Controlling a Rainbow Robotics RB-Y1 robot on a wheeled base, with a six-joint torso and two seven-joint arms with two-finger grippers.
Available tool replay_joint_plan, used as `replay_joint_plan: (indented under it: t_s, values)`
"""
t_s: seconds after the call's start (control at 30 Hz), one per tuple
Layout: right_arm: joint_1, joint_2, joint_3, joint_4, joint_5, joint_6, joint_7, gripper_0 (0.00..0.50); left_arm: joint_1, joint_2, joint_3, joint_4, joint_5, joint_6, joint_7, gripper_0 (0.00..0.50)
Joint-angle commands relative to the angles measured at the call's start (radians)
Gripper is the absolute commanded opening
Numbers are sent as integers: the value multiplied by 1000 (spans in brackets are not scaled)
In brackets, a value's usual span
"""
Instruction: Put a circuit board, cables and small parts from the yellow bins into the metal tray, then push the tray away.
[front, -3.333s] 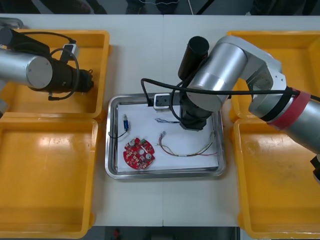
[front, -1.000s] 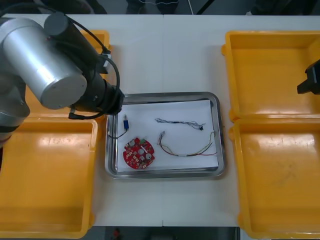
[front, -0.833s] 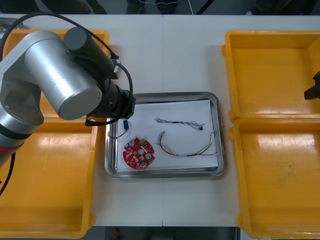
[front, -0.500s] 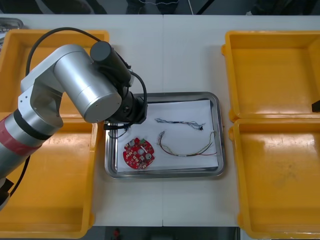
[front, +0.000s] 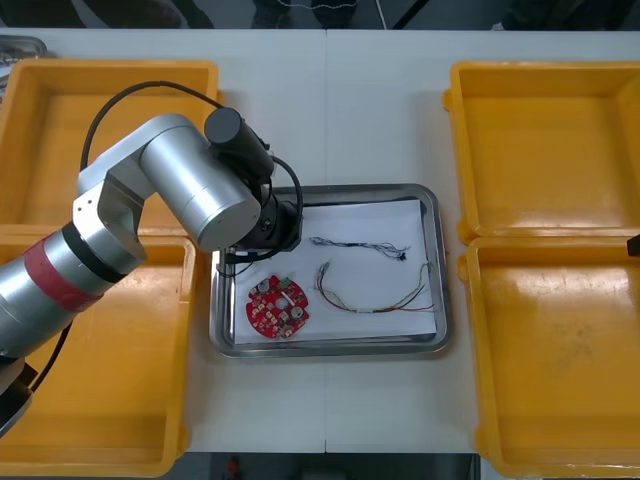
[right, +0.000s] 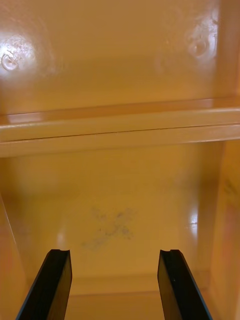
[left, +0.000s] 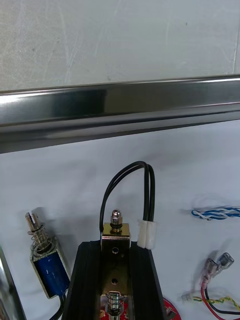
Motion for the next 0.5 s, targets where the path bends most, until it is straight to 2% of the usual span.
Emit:
replay_joint_plan:
  t_s: [0.03, 0.17, 0.23, 0.27, 0.3, 0.37, 0.4, 0.5]
  values:
    - [18, -39, -32, -42, -17, 3, -26, 500, -40, -20, -14, 8, -14, -12, 45, 5]
    - [17, -37, -32, -41, -17, 3, -22, 500, -40, -20, -19, 19, -23, -15, 45, 8]
    - [18, -37, -32, -41, -15, 3, -22, 500, -40, -20, -21, 19, -24, -13, 46, 35]
    - [18, -37, -32, -42, -15, 3, -22, 500, -40, -19, -21, 19, -23, -15, 48, 120]
    - [18, -37, -32, -41, -15, 3, -20, 500, -40, -20, -21, 19, -21, -13, 49, 174]
    - [17, -37, -32, -42, -15, 3, -22, 500, -40, -20, -21, 19, -21, -15, 52, 403]
    - [17, -39, -32, -42, -15, 3, -22, 500, -40, -20, -21, 19, -21, -19, 55, 500]
    - [18, -39, -32, -41, -15, 3, -22, 500, -40, -19, -21, 19, -21, -24, 61, 500]
